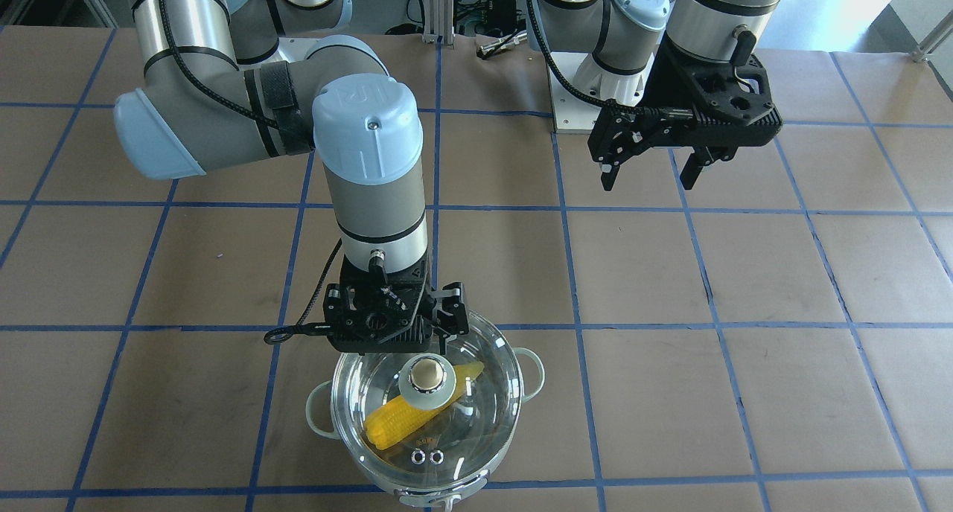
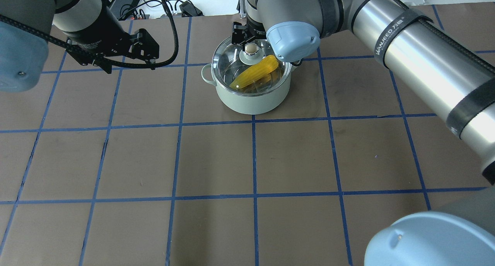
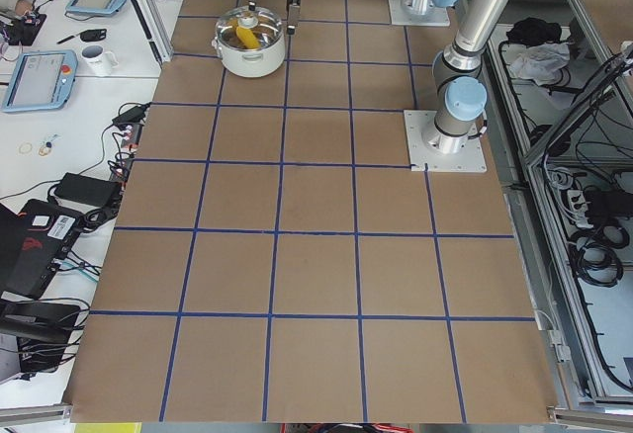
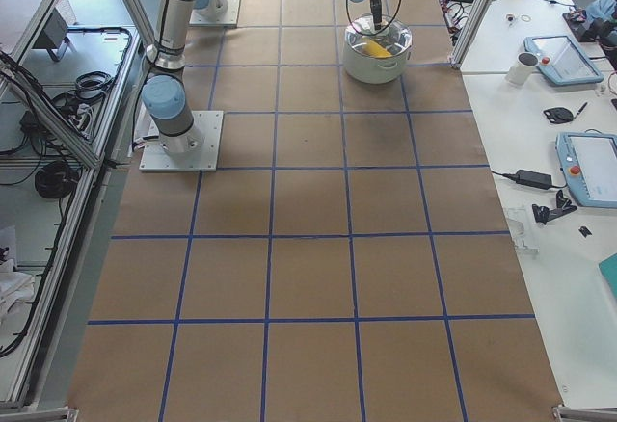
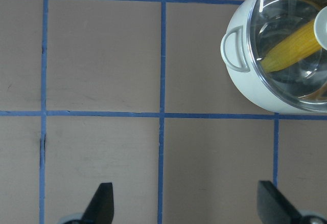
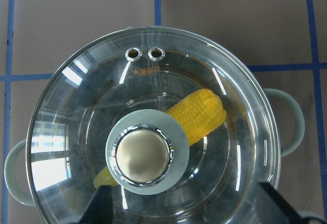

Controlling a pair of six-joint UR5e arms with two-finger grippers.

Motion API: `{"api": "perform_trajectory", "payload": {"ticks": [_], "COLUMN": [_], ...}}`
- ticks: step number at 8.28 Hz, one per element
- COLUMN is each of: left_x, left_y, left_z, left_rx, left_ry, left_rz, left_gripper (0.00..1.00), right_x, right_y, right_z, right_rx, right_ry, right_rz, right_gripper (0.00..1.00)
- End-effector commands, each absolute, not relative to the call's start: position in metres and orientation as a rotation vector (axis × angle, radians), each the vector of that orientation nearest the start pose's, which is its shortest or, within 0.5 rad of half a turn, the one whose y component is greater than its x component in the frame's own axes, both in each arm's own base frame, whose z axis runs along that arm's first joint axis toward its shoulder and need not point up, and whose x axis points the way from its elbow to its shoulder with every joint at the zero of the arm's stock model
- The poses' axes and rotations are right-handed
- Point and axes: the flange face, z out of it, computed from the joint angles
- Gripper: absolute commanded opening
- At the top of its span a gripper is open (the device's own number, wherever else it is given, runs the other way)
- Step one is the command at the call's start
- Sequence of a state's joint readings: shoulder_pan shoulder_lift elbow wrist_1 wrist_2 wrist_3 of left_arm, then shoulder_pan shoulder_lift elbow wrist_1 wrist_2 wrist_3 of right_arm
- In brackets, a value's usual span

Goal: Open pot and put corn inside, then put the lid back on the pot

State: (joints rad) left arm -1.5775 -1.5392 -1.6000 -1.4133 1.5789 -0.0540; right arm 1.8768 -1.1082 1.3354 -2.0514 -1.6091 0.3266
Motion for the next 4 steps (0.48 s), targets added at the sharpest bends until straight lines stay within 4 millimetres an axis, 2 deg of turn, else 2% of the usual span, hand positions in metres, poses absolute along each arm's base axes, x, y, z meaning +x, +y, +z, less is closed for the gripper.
{"api": "perform_trajectory", "payload": {"ticks": [1, 2, 3, 4], "left_x": [-0.108, -0.105, -0.107, -0.107], "left_y": [-0.498, -0.498, -0.497, -0.496], "left_z": [0.507, 0.506, 0.504, 0.503], "left_rx": [-0.153, -0.162, -0.155, -0.155], "left_ry": [3.075, 3.076, 3.077, 3.078], "left_rz": [-0.251, -0.247, -0.24, -0.233], "left_gripper": [1.0, 1.0, 1.0, 1.0], "right_x": [0.321, 0.314, 0.302, 0.271], "right_y": [-0.619, -0.619, -0.606, -0.599], "right_z": [0.389, 0.395, 0.425, 0.448], "right_rx": [0.031, 0.007, -0.014, 0.026], "right_ry": [3.076, 3.083, 3.089, 3.104], "right_rz": [-0.398, -0.412, -0.419, -0.376], "right_gripper": [1.0, 1.0, 1.0, 1.0]}}
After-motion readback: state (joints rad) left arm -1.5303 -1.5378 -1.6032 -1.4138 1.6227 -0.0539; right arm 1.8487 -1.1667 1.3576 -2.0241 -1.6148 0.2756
